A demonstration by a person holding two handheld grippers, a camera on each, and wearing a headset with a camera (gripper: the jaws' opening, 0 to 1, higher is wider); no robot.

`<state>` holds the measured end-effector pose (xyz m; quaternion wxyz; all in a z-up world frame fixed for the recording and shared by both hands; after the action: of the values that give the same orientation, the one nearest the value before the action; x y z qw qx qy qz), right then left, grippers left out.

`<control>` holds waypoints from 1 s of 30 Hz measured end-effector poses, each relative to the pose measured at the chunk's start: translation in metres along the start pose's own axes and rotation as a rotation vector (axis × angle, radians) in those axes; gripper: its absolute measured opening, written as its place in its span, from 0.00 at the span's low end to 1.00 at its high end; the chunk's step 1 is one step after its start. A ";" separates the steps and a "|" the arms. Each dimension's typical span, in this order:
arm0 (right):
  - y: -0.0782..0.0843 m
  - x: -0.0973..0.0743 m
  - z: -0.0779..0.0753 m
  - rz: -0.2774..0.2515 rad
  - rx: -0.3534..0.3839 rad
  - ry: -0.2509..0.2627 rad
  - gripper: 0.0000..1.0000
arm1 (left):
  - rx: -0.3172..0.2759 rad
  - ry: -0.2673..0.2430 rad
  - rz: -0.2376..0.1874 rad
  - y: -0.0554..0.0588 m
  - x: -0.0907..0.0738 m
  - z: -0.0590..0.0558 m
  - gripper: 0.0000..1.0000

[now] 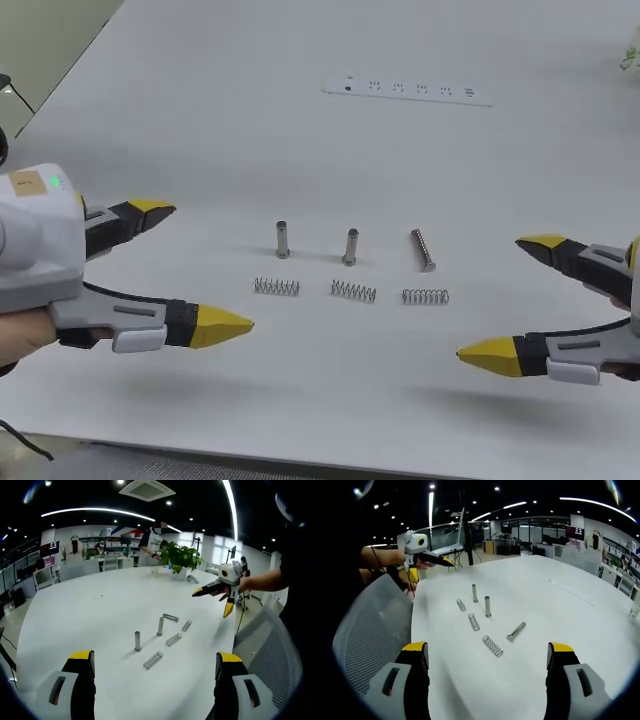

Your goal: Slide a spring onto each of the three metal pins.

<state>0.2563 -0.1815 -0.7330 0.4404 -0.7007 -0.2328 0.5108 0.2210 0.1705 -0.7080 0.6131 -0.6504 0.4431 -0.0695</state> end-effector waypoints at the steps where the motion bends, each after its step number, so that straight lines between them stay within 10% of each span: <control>1: 0.000 0.000 0.000 0.000 0.000 0.000 0.99 | 0.001 0.000 0.001 0.000 0.000 0.000 0.98; 30: -0.001 -0.002 -0.002 0.034 -0.019 -0.014 0.97 | 0.031 0.005 0.021 -0.002 0.004 0.000 0.98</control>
<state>0.2572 -0.1831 -0.7314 0.4234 -0.7051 -0.2288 0.5207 0.2243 0.1676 -0.7083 0.6227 -0.6360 0.4501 -0.0716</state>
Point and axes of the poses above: the centre of the closed fingertips' face, and the gripper's own axes: x roughly forward along the fingers, z roughly to its left, y roughly out of its underside, the point moved 8 cm from there along -x, roughly backward along the fingers, and after that the axes turned 10 degrees about -x, right-handed, at the moved point
